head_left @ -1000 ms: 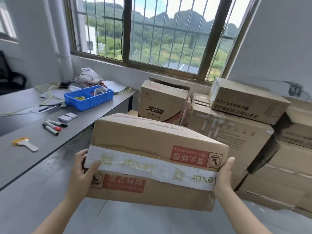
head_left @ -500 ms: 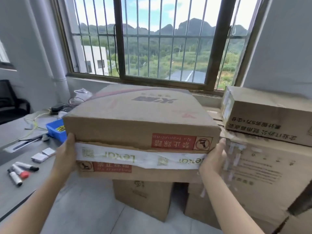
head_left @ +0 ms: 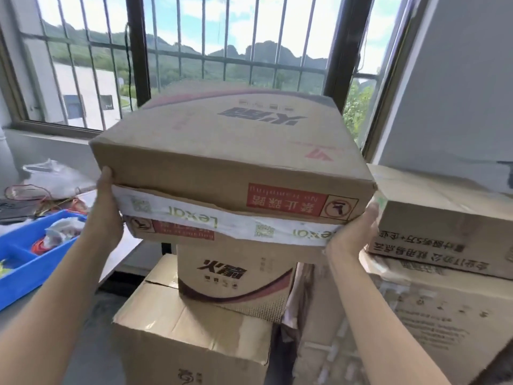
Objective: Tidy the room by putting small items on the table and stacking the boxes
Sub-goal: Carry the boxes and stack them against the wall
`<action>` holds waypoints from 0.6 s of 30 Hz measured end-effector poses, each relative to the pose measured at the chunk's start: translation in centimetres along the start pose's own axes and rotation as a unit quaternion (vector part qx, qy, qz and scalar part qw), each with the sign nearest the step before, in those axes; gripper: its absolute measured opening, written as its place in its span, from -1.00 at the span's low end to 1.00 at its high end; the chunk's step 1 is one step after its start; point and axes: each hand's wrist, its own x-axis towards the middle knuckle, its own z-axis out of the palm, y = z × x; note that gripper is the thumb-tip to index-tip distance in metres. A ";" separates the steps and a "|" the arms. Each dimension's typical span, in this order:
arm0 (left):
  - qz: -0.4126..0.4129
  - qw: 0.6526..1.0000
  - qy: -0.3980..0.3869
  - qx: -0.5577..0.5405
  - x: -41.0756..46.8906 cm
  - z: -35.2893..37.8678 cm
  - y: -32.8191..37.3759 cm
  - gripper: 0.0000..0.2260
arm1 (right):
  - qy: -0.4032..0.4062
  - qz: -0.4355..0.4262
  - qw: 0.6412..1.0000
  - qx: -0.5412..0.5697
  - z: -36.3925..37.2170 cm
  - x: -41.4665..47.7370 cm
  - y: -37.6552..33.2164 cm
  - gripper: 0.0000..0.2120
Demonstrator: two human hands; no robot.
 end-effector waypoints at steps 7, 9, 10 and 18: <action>-0.030 0.991 -0.112 -0.072 12.3 4.3 -1.7 -0.47 | 0.050 -0.056 0.997 -0.026 6.9 4.4 5.4 -0.64; -0.038 0.988 -0.123 -0.088 14.8 4.8 -3.3 -0.50 | 0.065 -0.063 0.995 -0.049 8.0 5.3 6.6 -0.63; -0.045 0.987 -0.122 -0.098 15.8 5.2 -3.9 -0.51 | 0.072 -0.067 0.993 -0.061 8.5 5.8 7.2 -0.62; -0.124 0.986 -0.097 -0.052 20.3 5.1 -11.8 -0.66 | 0.104 -0.020 0.970 -0.221 7.3 7.4 14.0 -0.64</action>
